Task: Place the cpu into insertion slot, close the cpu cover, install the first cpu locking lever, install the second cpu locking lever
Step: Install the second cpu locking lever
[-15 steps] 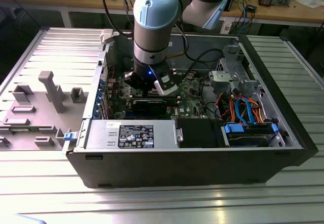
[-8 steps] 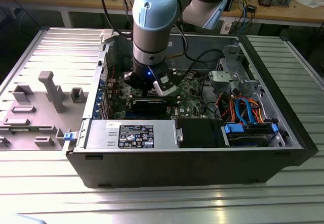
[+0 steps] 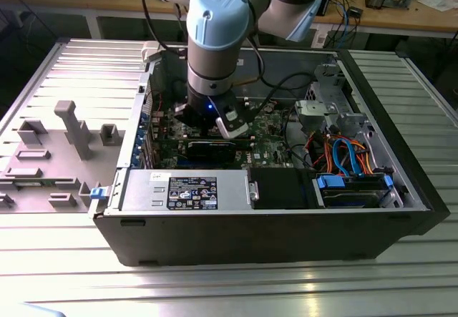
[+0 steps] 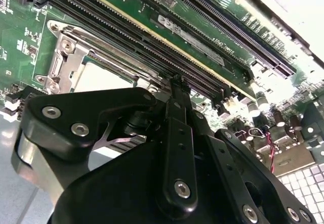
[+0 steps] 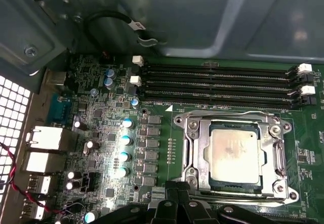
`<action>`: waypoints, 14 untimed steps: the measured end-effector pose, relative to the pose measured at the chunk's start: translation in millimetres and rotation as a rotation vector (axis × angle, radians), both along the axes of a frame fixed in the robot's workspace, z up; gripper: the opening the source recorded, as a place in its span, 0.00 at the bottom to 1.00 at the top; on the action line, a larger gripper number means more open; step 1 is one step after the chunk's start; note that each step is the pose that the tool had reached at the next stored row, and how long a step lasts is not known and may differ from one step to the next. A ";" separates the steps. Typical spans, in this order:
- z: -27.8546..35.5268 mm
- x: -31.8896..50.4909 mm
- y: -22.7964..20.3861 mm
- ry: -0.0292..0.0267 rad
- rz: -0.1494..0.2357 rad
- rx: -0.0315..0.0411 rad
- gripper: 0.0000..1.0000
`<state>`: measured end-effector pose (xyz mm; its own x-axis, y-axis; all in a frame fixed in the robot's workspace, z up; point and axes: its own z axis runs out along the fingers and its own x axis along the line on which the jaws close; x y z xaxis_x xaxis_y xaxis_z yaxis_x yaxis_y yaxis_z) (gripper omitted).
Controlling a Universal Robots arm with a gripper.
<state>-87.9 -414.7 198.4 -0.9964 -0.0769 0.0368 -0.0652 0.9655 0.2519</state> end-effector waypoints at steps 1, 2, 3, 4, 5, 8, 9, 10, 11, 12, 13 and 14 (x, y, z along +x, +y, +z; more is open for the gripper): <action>-0.5 0.0 0.0 0.0002 0.000 0.0029 0.11; -0.8 -0.1 0.0 0.0002 0.000 0.0039 0.11; -0.9 -0.4 0.1 0.0002 0.000 0.0045 0.11; -1.0 -0.8 0.2 0.0001 0.000 0.0047 0.11; -1.0 -1.0 0.2 0.0002 0.000 0.0044 0.11; -0.8 -1.3 0.2 0.0001 0.000 0.0040 0.11; 0.1 -1.4 0.2 0.0001 0.000 0.0039 0.11; 1.1 -1.3 0.3 -0.0002 0.000 0.0045 0.11; 2.8 -1.3 0.4 0.0000 0.000 0.0044 0.11; 4.8 -1.4 0.3 0.0001 0.000 0.0039 0.11; 6.7 -1.4 0.3 0.0001 0.000 0.0039 0.11; 9.6 -1.4 0.3 0.0001 0.000 0.0040 0.11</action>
<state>-89.3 -414.4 208.0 -0.9964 -0.0770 0.0366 -0.0652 0.9645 0.2558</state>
